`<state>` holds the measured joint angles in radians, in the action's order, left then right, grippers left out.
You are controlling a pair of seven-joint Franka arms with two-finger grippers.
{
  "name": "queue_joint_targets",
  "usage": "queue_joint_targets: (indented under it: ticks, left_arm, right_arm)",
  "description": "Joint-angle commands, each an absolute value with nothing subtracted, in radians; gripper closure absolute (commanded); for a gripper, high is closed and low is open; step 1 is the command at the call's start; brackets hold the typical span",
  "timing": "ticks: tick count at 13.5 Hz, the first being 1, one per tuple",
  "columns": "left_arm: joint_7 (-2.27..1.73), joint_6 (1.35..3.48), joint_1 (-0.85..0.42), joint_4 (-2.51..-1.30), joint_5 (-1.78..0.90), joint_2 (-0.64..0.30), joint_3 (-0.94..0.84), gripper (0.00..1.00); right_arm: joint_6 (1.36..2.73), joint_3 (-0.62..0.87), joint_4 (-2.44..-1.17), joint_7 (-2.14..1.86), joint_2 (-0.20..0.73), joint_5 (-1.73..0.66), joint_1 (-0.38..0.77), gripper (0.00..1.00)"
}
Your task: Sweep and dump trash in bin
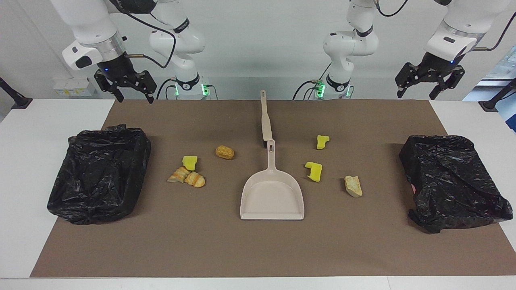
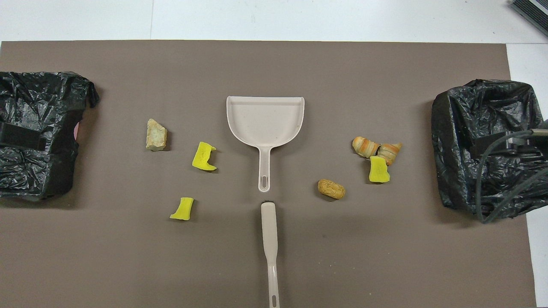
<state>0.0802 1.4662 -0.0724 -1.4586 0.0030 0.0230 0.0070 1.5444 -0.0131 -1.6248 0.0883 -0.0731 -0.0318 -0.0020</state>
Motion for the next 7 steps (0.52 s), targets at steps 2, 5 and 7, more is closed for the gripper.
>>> queue_joint_targets:
  ticks: [2,5,7]
  left_arm:
    - [0.088,1.463,-0.078,-1.49,0.005,0.051,0.005,0.0]
    - [0.08,1.463,-0.077,-1.488,0.005,0.049,-0.002,0.0]
    - [0.077,1.465,-0.08,-1.491,0.002,0.051,-0.002,0.0]
  right_arm:
    - [1.54,-0.014,-1.66,0.075,-0.103,-0.043,-0.003,0.0]
    - [1.539,-0.012,-1.661,0.075,-0.104,-0.043,-0.003,0.0]
    - [1.539,-0.011,-1.661,0.075,-0.104,-0.043,-0.003,0.0]
